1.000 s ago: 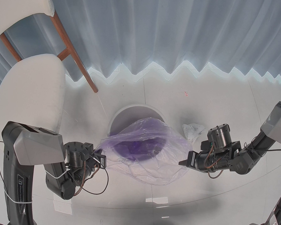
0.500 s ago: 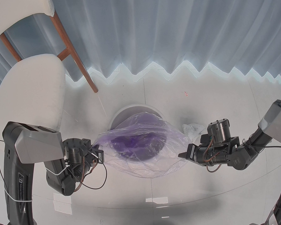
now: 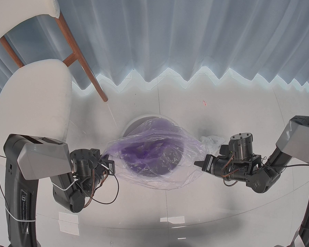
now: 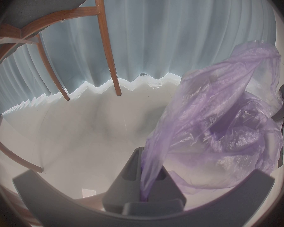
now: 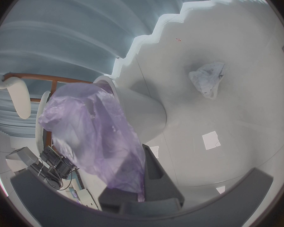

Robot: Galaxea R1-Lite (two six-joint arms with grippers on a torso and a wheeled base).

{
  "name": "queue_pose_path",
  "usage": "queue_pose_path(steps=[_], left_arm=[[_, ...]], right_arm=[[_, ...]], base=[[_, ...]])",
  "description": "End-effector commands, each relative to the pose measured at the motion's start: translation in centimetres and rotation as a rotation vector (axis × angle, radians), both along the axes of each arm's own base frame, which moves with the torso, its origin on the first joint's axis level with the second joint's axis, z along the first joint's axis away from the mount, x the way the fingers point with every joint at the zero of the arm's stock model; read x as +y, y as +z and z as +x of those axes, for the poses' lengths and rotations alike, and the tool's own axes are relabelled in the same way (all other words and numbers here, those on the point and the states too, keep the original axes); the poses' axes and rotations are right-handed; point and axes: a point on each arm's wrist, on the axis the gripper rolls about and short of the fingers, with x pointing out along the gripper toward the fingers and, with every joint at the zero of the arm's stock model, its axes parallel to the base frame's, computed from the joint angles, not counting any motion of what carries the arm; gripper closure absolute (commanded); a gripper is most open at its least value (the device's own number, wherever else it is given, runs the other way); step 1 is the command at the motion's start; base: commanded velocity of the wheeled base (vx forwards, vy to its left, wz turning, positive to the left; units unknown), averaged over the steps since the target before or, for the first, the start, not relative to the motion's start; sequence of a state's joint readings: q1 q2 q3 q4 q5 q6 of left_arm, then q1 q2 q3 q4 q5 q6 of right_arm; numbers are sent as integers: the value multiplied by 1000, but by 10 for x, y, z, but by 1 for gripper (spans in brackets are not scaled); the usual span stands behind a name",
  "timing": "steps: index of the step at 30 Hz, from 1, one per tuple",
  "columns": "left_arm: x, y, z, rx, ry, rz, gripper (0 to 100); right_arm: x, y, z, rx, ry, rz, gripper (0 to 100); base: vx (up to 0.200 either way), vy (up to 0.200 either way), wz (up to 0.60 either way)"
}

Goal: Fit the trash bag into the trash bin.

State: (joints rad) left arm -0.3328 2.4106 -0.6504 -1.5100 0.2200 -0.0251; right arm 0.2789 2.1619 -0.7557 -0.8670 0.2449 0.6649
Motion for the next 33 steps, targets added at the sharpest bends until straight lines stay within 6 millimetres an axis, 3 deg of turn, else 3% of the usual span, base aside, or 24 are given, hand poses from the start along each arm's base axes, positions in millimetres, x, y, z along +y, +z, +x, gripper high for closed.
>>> queue_pose_path(steps=[1, 4, 5, 13, 28, 29, 33], left_arm=[[-1, 0, 0, 0, -4, -1, 100], [-2, -2, -1, 6, -7, 2, 100], [-2, -2, -1, 6, -7, 2, 100], [-1, -1, -2, 6, -8, -8, 100], [-3, 4, -6, 3, -11, -12, 100], [-3, 4, -6, 4, -10, -12, 0], [-5, 3, -6, 0, 19, -7, 0]], right_arm=[[-1, -1, -1, 1, 0, -2, 100], [-2, -3, -7, 18, 2, -19, 100], [-2, -3, -7, 18, 2, -19, 0], [-7, 12, -26, -22, 31, -22, 0], [-3, 15, -27, -62, 53, -32, 0], [-3, 15, -27, -68, 53, -30, 0], [-3, 15, -27, -77, 52, -26, 0]], base=[[0, 0, 0], [0, 0, 0], [0, 0, 0], [0, 0, 0], [0, 0, 0], [0, 0, 0], [0, 0, 0]])
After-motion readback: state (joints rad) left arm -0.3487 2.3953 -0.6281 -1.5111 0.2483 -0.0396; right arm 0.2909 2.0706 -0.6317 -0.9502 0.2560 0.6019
